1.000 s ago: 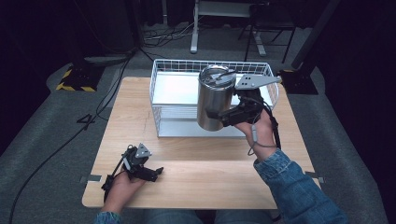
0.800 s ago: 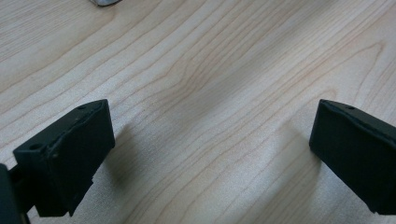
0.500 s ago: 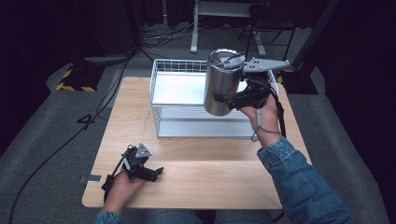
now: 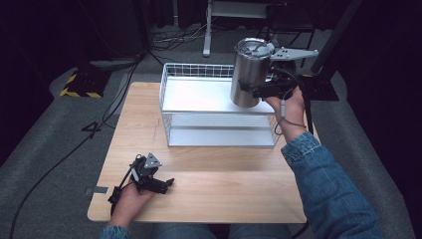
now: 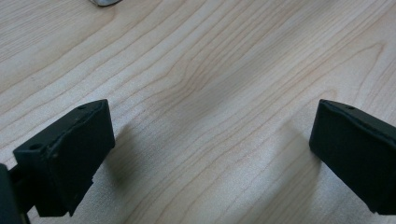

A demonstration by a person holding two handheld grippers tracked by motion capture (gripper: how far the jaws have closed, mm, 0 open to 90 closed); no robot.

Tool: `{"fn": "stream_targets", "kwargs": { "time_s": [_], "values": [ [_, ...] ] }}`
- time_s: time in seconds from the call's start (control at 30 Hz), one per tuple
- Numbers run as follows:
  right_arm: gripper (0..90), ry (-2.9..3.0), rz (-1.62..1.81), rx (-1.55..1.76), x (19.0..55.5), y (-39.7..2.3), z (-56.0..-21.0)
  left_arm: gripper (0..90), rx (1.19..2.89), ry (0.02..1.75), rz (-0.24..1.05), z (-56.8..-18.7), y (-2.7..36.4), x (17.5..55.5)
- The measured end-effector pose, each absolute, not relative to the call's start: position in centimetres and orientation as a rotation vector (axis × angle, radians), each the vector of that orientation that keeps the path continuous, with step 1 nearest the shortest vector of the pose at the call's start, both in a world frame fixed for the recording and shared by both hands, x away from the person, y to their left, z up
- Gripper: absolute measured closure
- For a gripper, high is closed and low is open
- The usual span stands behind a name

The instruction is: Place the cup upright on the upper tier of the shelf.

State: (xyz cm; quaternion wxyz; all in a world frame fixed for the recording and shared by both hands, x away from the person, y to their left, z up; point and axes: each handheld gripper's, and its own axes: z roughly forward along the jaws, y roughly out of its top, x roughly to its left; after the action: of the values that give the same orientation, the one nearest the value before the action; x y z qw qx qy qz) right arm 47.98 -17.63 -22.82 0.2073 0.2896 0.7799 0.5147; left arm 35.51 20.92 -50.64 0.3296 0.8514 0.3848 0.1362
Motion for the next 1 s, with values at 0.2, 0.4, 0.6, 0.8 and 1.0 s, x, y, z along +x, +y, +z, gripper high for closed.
{"fn": "stream_targets", "kwargs": {
  "time_s": [0.2,0.4,0.6,0.8,1.0],
  "values": [
    [3.8,2.155,1.435,0.845,49.4,-18.4,-23.2,0.6,2.227,1.006,0.356,-50.6,20.9,35.5],
    [3.8,2.134,1.42,0.903,50.9,-19.0,-24.0,0.6,2.229,1.004,0.359,-50.6,20.9,35.5],
    [3.7,2.127,1.415,0.922,51.7,-19.1,-24.5,0.6,2.227,1.007,0.357,-50.6,20.9,35.5],
    [3.7,2.126,1.404,0.937,52.2,-19.2,-24.9,0.6,2.228,1.007,0.359,-50.6,20.9,35.6],
    [3.7,2.126,1.409,0.959,52.5,-19.5,-25.6,0.6,2.227,1.006,0.358,-50.6,20.9,35.6]
  ]
}}
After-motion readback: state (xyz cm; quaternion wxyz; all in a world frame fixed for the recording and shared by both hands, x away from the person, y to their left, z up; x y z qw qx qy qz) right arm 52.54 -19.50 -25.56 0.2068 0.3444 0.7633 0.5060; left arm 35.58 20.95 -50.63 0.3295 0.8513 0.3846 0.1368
